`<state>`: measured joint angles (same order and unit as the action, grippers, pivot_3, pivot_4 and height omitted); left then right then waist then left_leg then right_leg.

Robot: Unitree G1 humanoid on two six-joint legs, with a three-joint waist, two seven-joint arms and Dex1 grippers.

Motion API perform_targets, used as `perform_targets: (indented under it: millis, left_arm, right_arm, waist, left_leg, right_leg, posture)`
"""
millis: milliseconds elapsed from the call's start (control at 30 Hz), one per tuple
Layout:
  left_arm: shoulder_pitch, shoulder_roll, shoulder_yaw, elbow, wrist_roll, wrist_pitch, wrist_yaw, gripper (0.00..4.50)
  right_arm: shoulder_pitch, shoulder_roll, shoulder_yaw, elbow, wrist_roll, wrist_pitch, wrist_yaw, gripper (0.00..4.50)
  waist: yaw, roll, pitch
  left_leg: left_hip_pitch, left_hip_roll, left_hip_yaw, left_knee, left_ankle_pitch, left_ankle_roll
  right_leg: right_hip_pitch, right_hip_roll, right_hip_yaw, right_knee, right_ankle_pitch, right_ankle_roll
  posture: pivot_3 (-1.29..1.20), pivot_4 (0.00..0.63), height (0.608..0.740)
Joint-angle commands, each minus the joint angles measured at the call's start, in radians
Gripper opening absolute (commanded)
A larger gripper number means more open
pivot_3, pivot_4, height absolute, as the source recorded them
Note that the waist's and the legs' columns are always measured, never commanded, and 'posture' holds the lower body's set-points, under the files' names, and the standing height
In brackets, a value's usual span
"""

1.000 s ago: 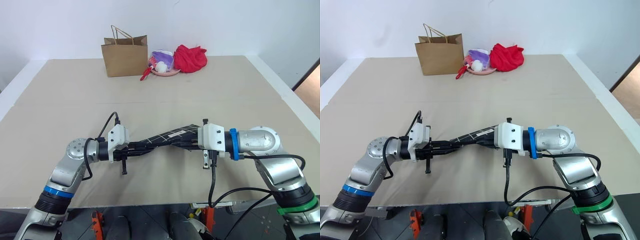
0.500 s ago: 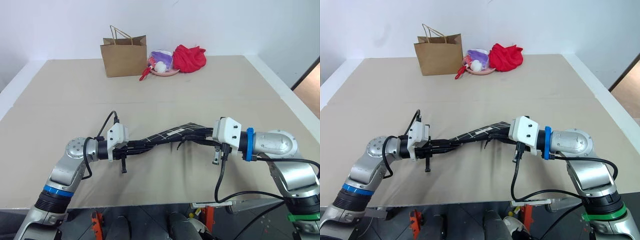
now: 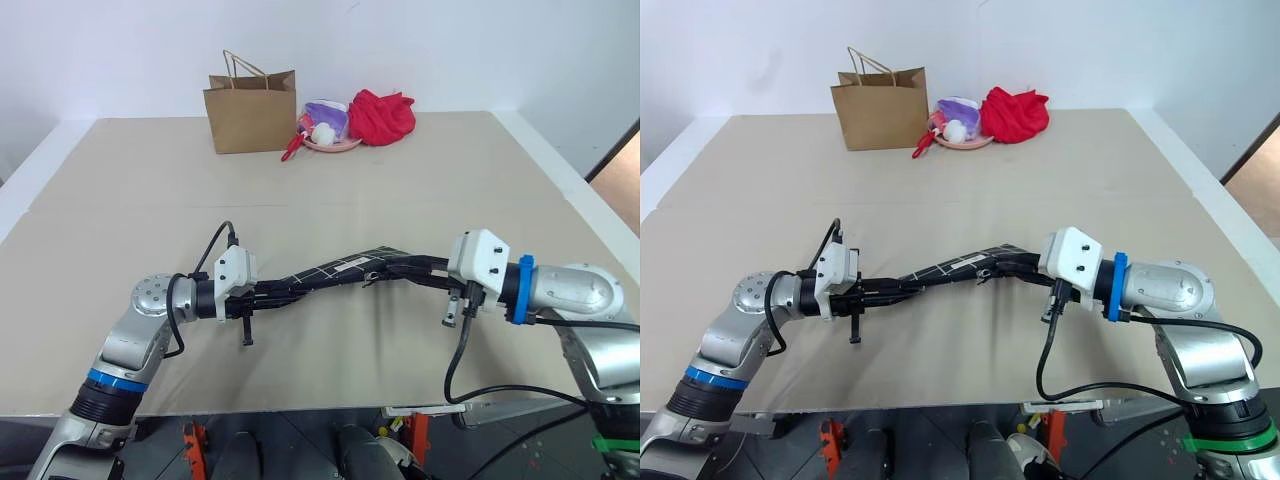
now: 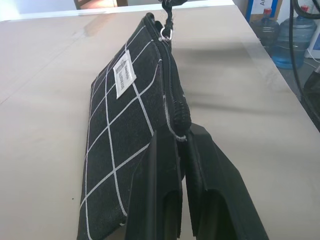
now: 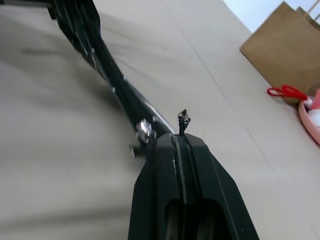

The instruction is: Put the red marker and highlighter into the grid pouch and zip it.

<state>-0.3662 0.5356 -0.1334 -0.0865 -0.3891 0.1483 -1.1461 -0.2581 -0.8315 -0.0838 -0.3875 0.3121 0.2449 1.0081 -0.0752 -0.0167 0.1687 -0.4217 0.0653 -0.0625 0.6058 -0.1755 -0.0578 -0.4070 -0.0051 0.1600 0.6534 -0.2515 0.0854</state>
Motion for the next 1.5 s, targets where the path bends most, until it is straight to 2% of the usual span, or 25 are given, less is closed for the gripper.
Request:
perform_targets:
  millis: [33, 800, 1200, 1300, 1433, 1467, 1500]
  left_arm:
    - [-0.018, 0.007, 0.012, 0.003, 0.006, -0.02, -0.006, 0.0]
    - [-0.017, 0.012, 0.015, 0.014, 0.02, -0.019, -0.003, 0.0]
    - [-0.023, 0.04, 0.007, 0.045, 0.067, -0.085, -0.023, 0.0]
    - [-0.028, 0.061, 0.004, 0.053, 0.045, -0.069, -0.068, 1.1]
    - [-0.036, 0.1, 0.015, 0.049, 0.022, -0.037, -0.11, 2.96]
    - [-0.035, 0.112, 0.027, 0.041, 0.007, -0.008, -0.111, 3.63]
    - [-0.035, 0.122, 0.042, 0.032, -0.015, 0.035, -0.105, 4.07]
  right_arm:
    - [0.002, -0.025, -0.058, 0.009, 0.009, -0.037, 0.006, 0.08]
    - [0.071, -0.135, -0.156, 0.198, -0.047, -0.17, 0.018, 0.08]
    - [0.135, -0.136, -0.182, 0.216, -0.086, -0.19, -0.028, 0.08]
    - [0.133, -0.129, -0.193, 0.22, -0.055, -0.164, -0.031, 0.98]
    - [0.141, -0.109, -0.203, 0.219, -0.033, -0.128, -0.049, 2.89]
    - [0.141, -0.096, -0.202, 0.209, -0.021, -0.106, -0.06, 3.56]
    - [0.139, -0.082, -0.199, 0.199, -0.007, -0.08, -0.072, 4.02]
  waist:
    - [0.0, 0.0, 0.0]
    - [0.0, 0.0, 0.0]
    - [-0.001, 0.0, 0.0]
    - [-0.001, 0.0, 0.0]
    - [-0.001, 0.0, 0.0]
    - [-0.001, 0.0, 0.0]
    - [-0.002, 0.0, 0.0]
  left_leg:
    - [0.0, 0.0, 0.0, 0.0, 0.0, 0.0]
    - [0.0, 0.0, 0.0, 0.0, 0.0, 0.0]
    - [0.001, 0.0, 0.0, 0.0, 0.0, 0.0]
    - [0.001, 0.0, 0.0, 0.0, 0.0, 0.0]
    - [0.001, 0.0, 0.0, 0.0, 0.0, 0.0]
    - [0.001, 0.0, 0.0, 0.0, 0.0, 0.0]
    - [0.001, 0.0, 0.0, 0.0, 0.0, 0.0]
  right_leg:
    - [0.0, 0.0, 0.0, 0.0, 0.0, 0.0]
    - [0.0, 0.0, 0.0, 0.0, 0.0, 0.0]
    - [0.0, 0.0, 0.0, 0.0, 0.0, 0.0]
    - [0.0, 0.0, 0.0, 0.0, 0.0, -0.001]
    - [0.0, 0.0, 0.0, 0.0, 0.0, -0.001]
    - [0.0, 0.0, 0.0, 0.0, 0.0, -0.001]
    - [0.0, 0.0, 0.0, 0.0, 0.0, -0.001]
  posture:
    - [0.0, 0.15, 0.74]
    - [0.0, 0.15, 0.74]
    - [0.0, 0.15, 0.74]
    - [0.0, 0.15, 0.74]
    - [0.0, 0.15, 0.74]
    - [0.0, 0.15, 0.74]
    - [0.0, 0.15, 0.74]
